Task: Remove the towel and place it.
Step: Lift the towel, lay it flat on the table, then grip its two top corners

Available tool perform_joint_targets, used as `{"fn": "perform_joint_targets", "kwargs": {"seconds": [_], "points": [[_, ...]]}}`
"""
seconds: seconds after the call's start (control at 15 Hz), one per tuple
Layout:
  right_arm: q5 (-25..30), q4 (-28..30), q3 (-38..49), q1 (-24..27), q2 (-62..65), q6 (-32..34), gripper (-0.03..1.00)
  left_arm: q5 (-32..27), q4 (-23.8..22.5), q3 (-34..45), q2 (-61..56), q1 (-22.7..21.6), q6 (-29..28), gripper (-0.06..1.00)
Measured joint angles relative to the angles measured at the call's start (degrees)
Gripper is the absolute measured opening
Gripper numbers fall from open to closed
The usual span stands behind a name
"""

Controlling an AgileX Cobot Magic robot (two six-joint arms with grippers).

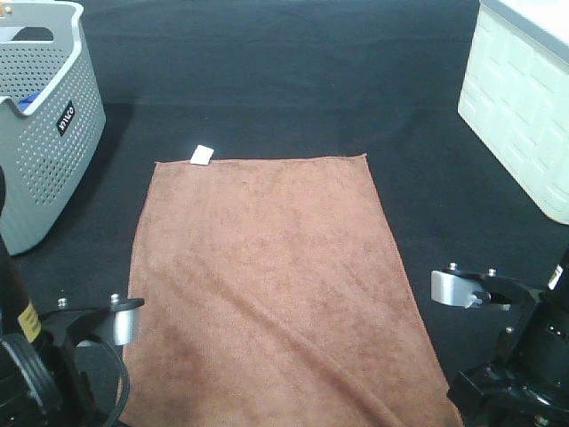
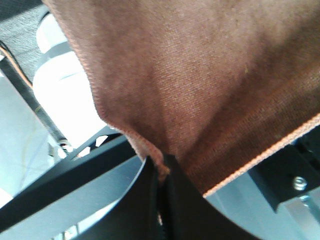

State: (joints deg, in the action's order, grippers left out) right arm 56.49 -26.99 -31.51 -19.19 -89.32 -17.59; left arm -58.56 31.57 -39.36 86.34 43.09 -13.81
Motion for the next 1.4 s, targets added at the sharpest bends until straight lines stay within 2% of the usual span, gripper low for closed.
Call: {"fn": "perform_joint_targets", "kwargs": {"seconds": [0.2,0.33,0.47,0.6,0.67,0.8,1.13,1.27,1.4], "points": [[-0.4,-0.2,0.0,0.0,0.0,-0.2,0.05,0.9,0.3,0.0,0.0,0.0,-0.8,0.02],[-0.3,-0.2,0.0,0.0,0.0,-0.2,0.12,1.3,0.3,0.0,0.0,0.0,-1.3,0.11],[-0.3,-0.2,0.0,0.0,0.0,-0.2,0.25,2.0,0.6,0.1,0.0,0.0,-1.5,0.30],[-0.2,-0.4,0.0,0.0,0.0,-0.1,0.48,3.1,2.6,0.2,0.0,0.0,-1.7,0.52],[0.1,-0.5,0.0,0.0,0.0,-0.1,0.58,3.6,3.9,0.2,0.0,0.0,-1.7,0.59],[0.2,-0.5,0.0,0.0,0.1,-0.1,0.68,3.6,5.3,0.2,0.0,0.0,-1.8,0.64],[0.8,-0.4,-4.1,0.0,3.9,-0.1,0.70,3.2,4.6,-0.1,0.0,1.0,-1.9,0.64],[-1.1,1.4,-7.6,0.0,6.5,2.2,0.70,1.7,0.3,-3.7,0.0,1.0,-1.9,0.64],[-1.7,6.8,-11.7,0.0,7.6,7.5,0.70,-0.3,-7.7,-9.2,0.1,1.0,-2.3,0.64]]}}
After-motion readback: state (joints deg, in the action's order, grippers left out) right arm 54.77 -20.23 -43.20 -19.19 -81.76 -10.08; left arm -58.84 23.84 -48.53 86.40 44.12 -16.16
